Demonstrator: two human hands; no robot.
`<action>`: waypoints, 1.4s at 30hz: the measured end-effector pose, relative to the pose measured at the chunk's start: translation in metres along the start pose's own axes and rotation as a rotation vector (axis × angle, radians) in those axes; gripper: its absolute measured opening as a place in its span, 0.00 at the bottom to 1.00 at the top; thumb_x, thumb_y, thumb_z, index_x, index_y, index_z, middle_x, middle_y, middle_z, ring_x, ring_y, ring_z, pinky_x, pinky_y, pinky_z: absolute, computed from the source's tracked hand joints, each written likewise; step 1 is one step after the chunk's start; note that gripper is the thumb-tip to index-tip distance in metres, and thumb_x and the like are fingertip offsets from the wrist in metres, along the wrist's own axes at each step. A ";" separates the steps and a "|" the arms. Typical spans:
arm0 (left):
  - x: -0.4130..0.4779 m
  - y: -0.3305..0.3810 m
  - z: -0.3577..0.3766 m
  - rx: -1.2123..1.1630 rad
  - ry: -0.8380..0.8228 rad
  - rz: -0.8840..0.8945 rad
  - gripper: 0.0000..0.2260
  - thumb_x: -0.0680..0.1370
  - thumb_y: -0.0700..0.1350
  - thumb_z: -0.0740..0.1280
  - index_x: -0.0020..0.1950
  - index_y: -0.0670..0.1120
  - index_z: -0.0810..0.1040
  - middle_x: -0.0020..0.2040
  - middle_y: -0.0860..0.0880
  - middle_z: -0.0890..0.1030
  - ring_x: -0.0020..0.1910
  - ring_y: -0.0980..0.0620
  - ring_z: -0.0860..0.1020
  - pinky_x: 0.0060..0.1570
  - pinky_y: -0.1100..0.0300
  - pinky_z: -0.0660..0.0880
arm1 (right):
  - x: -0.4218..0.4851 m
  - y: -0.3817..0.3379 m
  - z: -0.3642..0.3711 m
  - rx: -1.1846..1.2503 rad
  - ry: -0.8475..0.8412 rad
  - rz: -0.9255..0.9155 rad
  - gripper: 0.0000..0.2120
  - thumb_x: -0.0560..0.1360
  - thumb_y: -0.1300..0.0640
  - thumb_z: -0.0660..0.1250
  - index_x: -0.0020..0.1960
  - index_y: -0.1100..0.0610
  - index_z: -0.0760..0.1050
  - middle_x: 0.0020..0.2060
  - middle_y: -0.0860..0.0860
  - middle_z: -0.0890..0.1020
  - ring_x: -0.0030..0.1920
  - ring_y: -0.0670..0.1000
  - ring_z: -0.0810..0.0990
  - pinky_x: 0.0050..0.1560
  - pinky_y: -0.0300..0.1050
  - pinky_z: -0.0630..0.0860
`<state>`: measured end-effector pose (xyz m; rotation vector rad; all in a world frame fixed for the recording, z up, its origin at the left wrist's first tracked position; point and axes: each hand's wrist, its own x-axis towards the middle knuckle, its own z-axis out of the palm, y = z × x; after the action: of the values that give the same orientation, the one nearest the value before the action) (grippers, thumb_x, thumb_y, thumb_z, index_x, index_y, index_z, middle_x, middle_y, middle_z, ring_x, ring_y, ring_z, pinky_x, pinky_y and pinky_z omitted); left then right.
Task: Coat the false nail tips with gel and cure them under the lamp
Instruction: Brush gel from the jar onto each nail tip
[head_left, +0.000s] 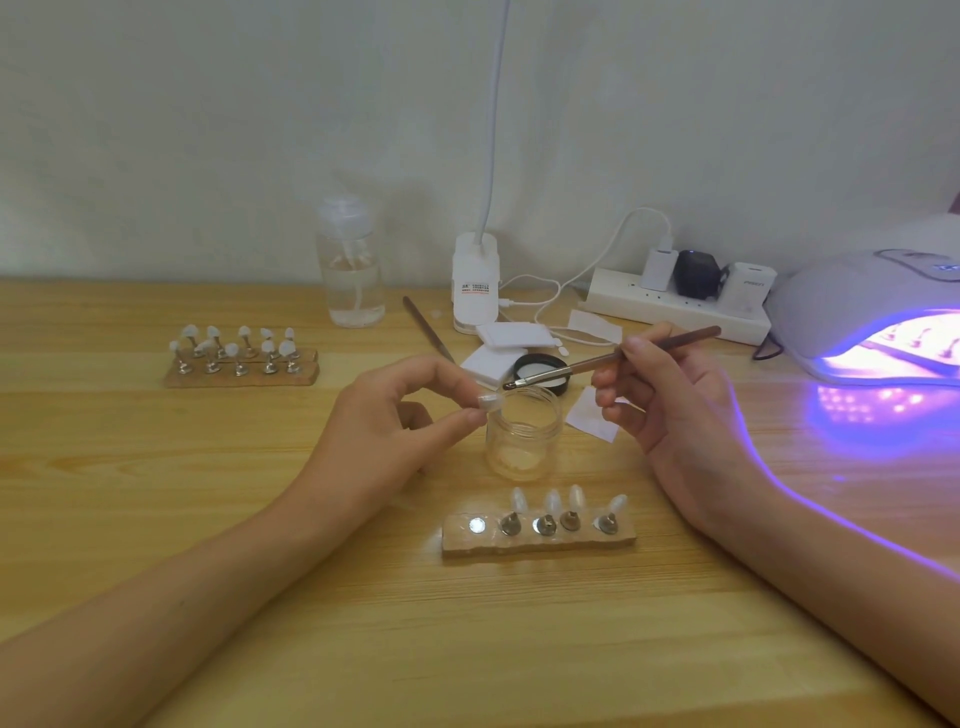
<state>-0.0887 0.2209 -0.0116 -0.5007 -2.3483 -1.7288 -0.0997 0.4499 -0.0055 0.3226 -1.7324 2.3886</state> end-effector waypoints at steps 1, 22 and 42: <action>0.000 0.000 0.000 0.011 0.002 0.000 0.05 0.73 0.41 0.75 0.41 0.50 0.82 0.35 0.62 0.80 0.24 0.58 0.69 0.26 0.71 0.66 | 0.000 0.000 0.000 -0.003 -0.008 0.003 0.07 0.72 0.53 0.67 0.45 0.56 0.73 0.33 0.53 0.82 0.32 0.48 0.81 0.32 0.37 0.77; -0.001 -0.001 -0.001 0.075 -0.012 0.061 0.07 0.73 0.40 0.75 0.41 0.52 0.82 0.31 0.66 0.77 0.23 0.61 0.65 0.26 0.74 0.62 | 0.001 0.004 -0.002 -0.119 0.025 -0.023 0.06 0.80 0.59 0.64 0.44 0.56 0.72 0.32 0.53 0.81 0.31 0.50 0.79 0.32 0.39 0.76; -0.001 0.000 0.000 0.067 -0.015 0.042 0.06 0.74 0.40 0.75 0.41 0.49 0.81 0.28 0.66 0.76 0.22 0.61 0.65 0.25 0.74 0.62 | 0.000 0.004 -0.002 -0.124 0.014 -0.045 0.06 0.81 0.61 0.63 0.45 0.56 0.72 0.33 0.53 0.81 0.32 0.50 0.80 0.33 0.40 0.77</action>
<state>-0.0874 0.2211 -0.0116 -0.5489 -2.3794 -1.6275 -0.1014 0.4500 -0.0099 0.3224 -1.8367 2.2345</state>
